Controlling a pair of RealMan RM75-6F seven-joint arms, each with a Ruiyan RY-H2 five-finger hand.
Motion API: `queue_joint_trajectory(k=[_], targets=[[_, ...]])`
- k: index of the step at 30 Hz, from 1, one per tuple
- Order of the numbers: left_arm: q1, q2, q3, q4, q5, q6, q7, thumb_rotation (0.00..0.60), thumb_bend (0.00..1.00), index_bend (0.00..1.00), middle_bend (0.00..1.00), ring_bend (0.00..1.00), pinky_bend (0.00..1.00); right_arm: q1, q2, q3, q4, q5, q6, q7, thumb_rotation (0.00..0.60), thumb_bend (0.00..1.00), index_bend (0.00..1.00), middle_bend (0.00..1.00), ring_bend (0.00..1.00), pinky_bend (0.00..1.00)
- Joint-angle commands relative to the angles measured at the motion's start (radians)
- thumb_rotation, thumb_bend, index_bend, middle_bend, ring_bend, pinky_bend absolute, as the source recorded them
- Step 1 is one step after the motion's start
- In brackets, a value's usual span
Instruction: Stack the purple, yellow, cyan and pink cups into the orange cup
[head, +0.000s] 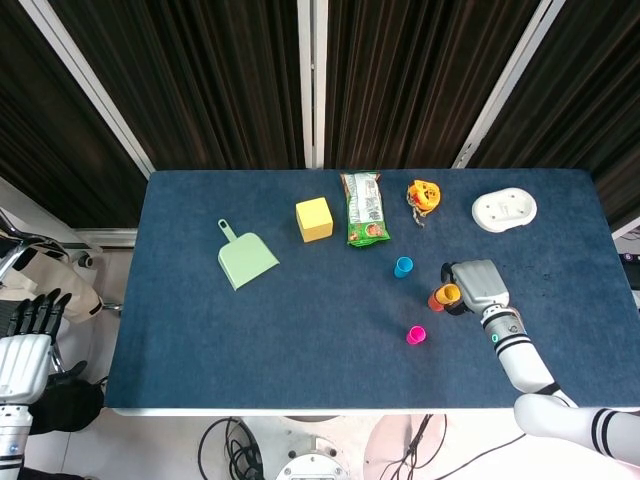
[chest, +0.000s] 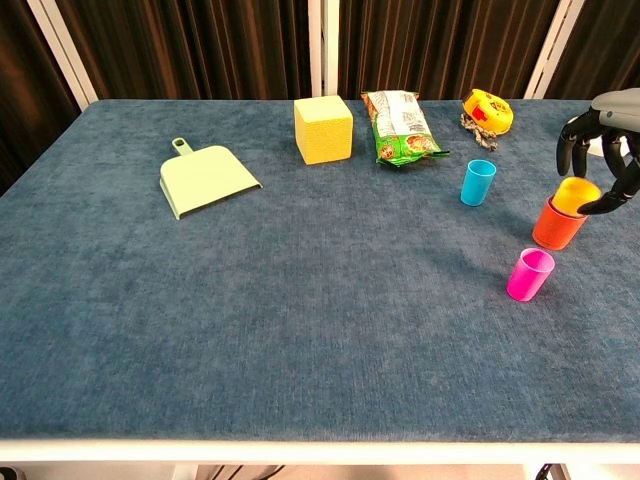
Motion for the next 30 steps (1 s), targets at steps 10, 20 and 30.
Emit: queue_joint_trajectory(k=[10, 20, 30], targets=[[0.0, -0.003, 0.002, 0.006, 0.001, -0.001, -0.005, 0.6, 0.06, 0.03, 0.0, 0.0, 0.0, 0.047, -0.051, 0.038, 0.058, -0.025, 0.022, 0.006, 0.6, 0.04, 0.38, 0.38, 0.57, 0.69], [0.004, 0.001, 0.003, 0.004, 0.001, 0.003, -0.011, 0.6, 0.06, 0.03, 0.0, 0.0, 0.0, 0.153, -0.168, 0.059, 0.201, 0.104, -0.047, -0.083, 0.6, 0.04, 0.35, 0.37, 0.57, 0.7], [0.001, -0.002, 0.004, 0.017, -0.003, -0.009, -0.022, 0.6, 0.06, 0.03, 0.0, 0.0, 0.0, 0.207, -0.271, 0.051, 0.311, 0.167, -0.066, -0.124, 0.6, 0.04, 0.34, 0.37, 0.58, 0.71]])
